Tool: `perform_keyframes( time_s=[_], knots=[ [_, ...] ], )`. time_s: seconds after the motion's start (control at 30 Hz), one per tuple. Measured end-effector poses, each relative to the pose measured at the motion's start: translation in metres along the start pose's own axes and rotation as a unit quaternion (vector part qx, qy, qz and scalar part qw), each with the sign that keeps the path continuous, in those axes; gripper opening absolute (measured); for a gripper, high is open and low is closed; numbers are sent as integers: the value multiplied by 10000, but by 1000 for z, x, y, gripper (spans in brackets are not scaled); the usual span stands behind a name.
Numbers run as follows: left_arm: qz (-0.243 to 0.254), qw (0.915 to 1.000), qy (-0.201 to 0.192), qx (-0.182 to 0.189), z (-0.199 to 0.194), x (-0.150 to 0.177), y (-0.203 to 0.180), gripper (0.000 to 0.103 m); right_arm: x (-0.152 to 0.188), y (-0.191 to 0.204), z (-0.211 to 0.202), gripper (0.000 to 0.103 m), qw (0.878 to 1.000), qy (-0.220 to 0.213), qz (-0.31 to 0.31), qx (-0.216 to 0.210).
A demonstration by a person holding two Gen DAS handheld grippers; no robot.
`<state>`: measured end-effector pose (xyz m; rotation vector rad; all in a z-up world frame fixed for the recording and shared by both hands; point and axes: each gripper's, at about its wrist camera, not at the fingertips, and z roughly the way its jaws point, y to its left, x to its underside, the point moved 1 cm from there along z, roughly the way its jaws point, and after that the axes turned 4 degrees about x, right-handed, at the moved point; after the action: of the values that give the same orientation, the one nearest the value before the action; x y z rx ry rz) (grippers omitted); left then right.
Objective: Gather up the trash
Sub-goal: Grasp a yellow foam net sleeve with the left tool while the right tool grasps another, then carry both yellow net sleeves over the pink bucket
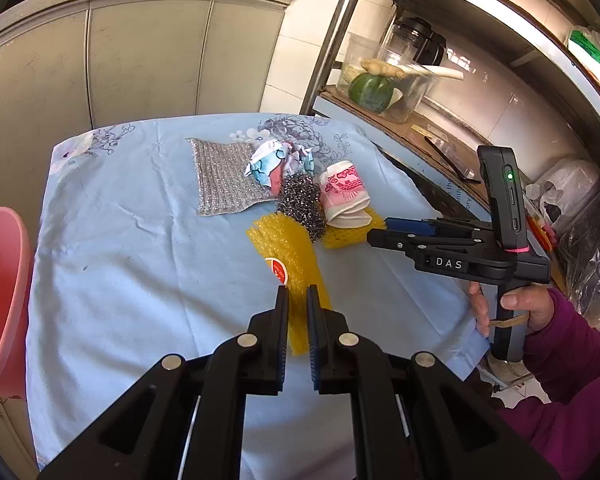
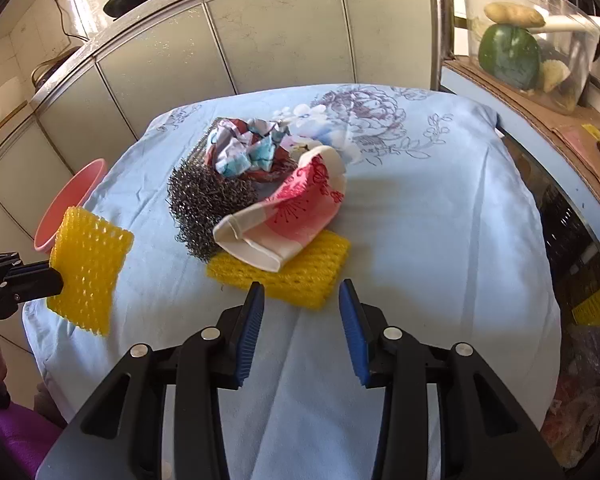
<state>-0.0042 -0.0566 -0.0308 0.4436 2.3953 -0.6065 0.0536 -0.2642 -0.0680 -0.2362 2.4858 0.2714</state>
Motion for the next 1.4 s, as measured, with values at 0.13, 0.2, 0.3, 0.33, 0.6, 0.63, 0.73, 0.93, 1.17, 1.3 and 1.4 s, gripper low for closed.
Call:
perform_keyframes(
  time_s=[0.13, 0.2, 0.3, 0.33, 0.6, 0.63, 0.73, 0.93, 1.17, 1.3, 1.4],
  knots=[
    [-78, 10000, 1, -20, 1, 0, 4, 8, 0, 2, 4, 32, 10000, 58, -62, -19],
    [-100, 9999, 1, -18, 2, 0, 5, 8, 3, 4, 5, 25, 9998, 138, -94, -46],
    [-130, 9999, 5, -12, 2, 1, 6, 8, 6, 7, 0, 14, 9998, 105, -131, -101],
    [-135, 9999, 4, -7, 2, 1, 6, 8, 7, 7, -3, 12, 9998, 71, -125, -138],
    [-170, 9998, -137, -8, -7, 2, 8, 8, 11, 15, -44, 10, 9988, -365, -33, -325],
    [-167, 9997, -161, -16, -8, 3, 8, 8, 10, 16, -52, 10, 9984, -455, -33, -337],
    [-143, 9995, -258, -56, -15, 2, 7, 8, 3, 20, -72, 8, 9971, -681, -71, -338],
    [-90, 9982, -565, -181, -35, -1, 6, 8, -10, 31, -96, 8, 9938, -997, -188, -449],
    [-222, 9941, -957, -466, -59, -2, 18, 8, -28, 59, -107, 8, 9890, -1262, -470, -611],
    [-411, 9901, -1181, -633, -73, -2, 30, 8, -36, 76, -105, 8, 9874, -1267, -588, -737],
    [-559, 9862, -1329, -814, -83, -1, 41, 8, -44, 93, -100, 8, 9853, -1264, -744, -874]
  ],
)
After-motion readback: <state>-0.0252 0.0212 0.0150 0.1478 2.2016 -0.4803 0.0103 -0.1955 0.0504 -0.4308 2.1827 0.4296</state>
